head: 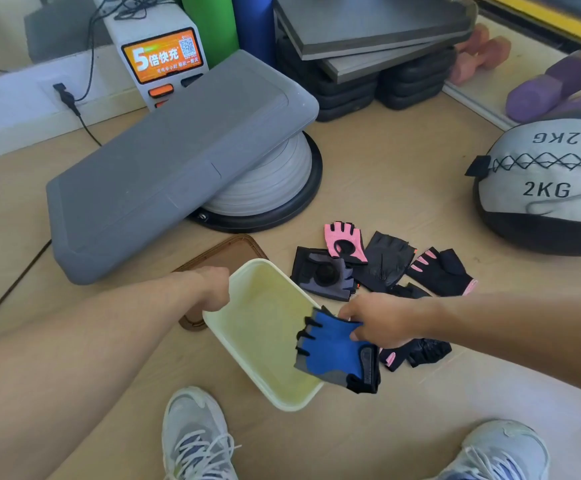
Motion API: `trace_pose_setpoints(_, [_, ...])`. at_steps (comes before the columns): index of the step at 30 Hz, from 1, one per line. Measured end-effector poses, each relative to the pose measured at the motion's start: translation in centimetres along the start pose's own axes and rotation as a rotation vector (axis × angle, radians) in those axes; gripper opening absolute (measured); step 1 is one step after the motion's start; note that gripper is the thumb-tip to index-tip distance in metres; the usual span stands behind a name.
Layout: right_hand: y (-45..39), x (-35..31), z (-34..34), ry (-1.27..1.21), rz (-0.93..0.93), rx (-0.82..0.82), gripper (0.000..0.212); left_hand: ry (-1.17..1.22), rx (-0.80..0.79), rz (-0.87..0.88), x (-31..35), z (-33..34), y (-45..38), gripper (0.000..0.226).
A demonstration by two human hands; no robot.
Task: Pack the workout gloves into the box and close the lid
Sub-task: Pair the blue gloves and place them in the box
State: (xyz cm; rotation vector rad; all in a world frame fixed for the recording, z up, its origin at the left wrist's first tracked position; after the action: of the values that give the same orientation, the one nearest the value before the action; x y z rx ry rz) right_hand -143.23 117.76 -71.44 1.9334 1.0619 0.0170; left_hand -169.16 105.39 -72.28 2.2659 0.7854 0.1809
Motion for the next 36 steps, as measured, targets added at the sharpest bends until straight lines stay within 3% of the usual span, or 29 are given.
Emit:
trace_pose_setpoints(7, [-0.7,3.4,-2.1,0.033,0.198,0.118,0.042,0.145,-0.082,0.050,3.0,1.4,0.8,0.034])
trace_pose_setpoints(15, [-0.7,5.2,-4.8,-0.006,0.243,0.301,0.030,0.711,-0.055,-0.016,8.1,3.4,1.4,0.008])
trace_pose_setpoints(22, [-0.7,3.2,-2.1,-0.112,0.198,0.180,0.031,0.777,-0.282,-0.025,9.5,6.0,3.2,0.018])
trace_pose_setpoints(25, [-1.1,3.5,-0.6,-0.316,0.286,0.225,0.027,0.731,-0.303,-0.013,9.3,6.1,3.3,0.028])
trace_pose_setpoints(27, [-1.4,3.1,0.8,-0.656,0.360,0.210,0.023,0.697,-0.349,-0.002,9.3,6.2,3.4,0.032])
trace_pose_setpoints(29, [-1.7,2.7,2.8,-0.904,0.391,0.056,0.052,0.655,-0.386,0.008,9.4,6.2,3.5,0.029])
trace_pose_setpoints(30, [-1.7,2.7,3.8,-0.828,0.393,-0.052,0.065,0.629,-0.399,0.012,9.5,6.2,3.6,0.028])
trace_pose_setpoints(32, [-1.7,3.5,5.2,-0.426,0.397,-0.159,0.076,0.574,-0.405,0.020,9.7,6.1,3.6,0.034])
trace_pose_setpoints(34, [-2.0,4.7,5.4,-0.133,0.376,-0.115,0.068,0.508,-0.368,0.026,9.8,5.8,3.2,0.045])
trace_pose_setpoints(36, [-1.9,5.3,4.5,-0.139,0.361,-0.068,0.061,0.467,-0.325,0.022,9.9,5.6,2.7,0.053])
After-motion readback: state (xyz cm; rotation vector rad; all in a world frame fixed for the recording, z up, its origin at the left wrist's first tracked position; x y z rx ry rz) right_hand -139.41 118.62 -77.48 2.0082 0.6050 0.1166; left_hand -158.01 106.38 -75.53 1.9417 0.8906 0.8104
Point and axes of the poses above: each hand's wrist, its own y-axis away from the middle knuckle, its own z-axis out of the palm, x = y × z, the point moved 4 cm from there along -y, towards the middle knuckle, and after that the axes turned 5 degrees about x, right-handed, at the moved point
